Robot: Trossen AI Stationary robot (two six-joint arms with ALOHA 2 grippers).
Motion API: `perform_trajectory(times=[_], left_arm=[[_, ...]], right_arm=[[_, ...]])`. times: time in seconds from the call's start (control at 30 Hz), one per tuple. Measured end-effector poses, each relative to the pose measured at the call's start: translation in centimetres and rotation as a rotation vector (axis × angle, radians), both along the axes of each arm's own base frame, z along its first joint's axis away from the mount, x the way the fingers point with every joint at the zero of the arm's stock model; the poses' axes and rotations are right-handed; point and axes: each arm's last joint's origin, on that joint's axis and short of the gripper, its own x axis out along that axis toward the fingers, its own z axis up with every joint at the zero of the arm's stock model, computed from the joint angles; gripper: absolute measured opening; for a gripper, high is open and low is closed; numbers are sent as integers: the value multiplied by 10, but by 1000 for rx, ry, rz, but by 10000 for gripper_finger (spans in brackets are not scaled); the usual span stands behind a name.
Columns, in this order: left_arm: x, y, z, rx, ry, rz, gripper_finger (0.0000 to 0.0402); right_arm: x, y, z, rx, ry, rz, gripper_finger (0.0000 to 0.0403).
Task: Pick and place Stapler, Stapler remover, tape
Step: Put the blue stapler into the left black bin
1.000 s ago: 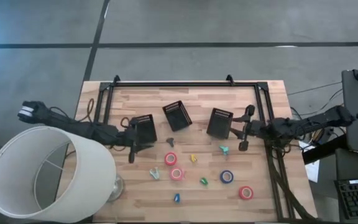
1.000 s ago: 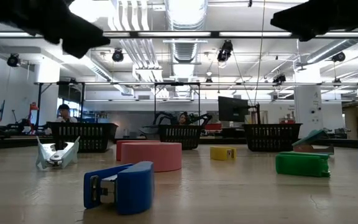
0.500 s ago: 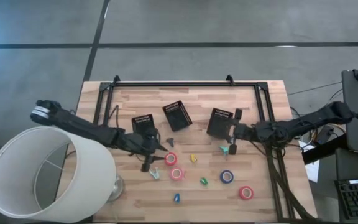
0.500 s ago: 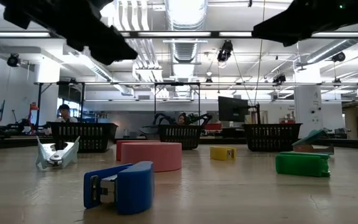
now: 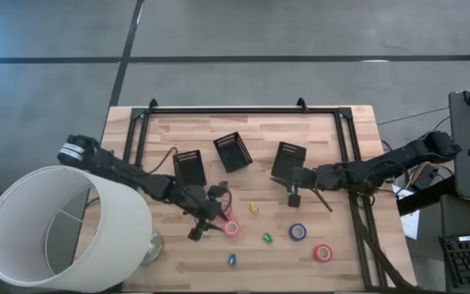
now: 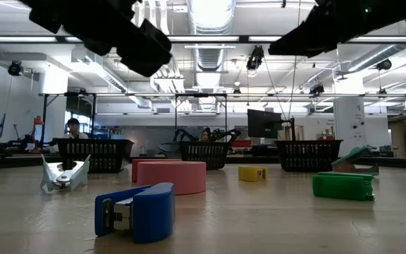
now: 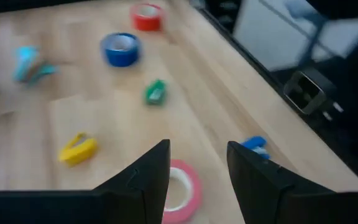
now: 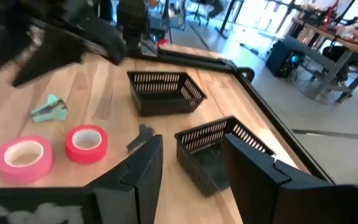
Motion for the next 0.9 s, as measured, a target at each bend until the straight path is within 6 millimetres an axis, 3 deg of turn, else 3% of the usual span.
perform_trajectory(times=[0.2, 0.4, 0.77, 0.9], left_arm=[[14, -28, -15, 87, 7, -125, 163], [44, -48, -21, 142, 1, -178, 163], [70, -64, -27, 285, 193, -484, 163], [76, -66, -26, 315, 154, -549, 163]], right_arm=[[9, 2, -3, -17, 47, 1, 161], [13, 3, -1, -22, 50, 3, 153], [17, 4, 1, -133, 64, 41, 158], [18, 4, 2, -99, 59, 30, 162]])
